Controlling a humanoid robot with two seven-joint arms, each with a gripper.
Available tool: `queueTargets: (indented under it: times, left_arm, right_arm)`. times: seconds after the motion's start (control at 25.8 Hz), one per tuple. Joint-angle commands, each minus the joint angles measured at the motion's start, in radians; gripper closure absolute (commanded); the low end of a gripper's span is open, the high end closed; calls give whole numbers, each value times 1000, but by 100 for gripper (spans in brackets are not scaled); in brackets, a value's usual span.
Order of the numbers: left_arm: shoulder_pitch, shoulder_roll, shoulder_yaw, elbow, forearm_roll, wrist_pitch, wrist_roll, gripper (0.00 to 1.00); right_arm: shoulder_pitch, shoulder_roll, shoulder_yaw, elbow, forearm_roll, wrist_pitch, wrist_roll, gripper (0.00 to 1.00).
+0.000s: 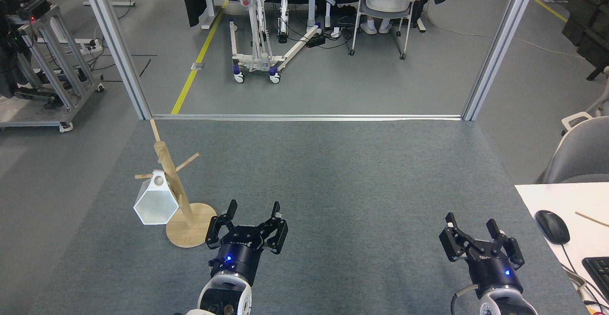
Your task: Hang cup on storage rack
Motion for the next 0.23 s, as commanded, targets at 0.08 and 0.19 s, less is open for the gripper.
queueTargets:
  times: [0.08,0.19]
  left_arm:
    - [1,-2,20,0,0,-2,1,2]
    - [4,1,20,-1,0,-2,1,1]
  right_arm:
    - [-1,-7,45,-13,1,18,-4,0]
    - [-3,-7,49,-13,4,35,-2,0]
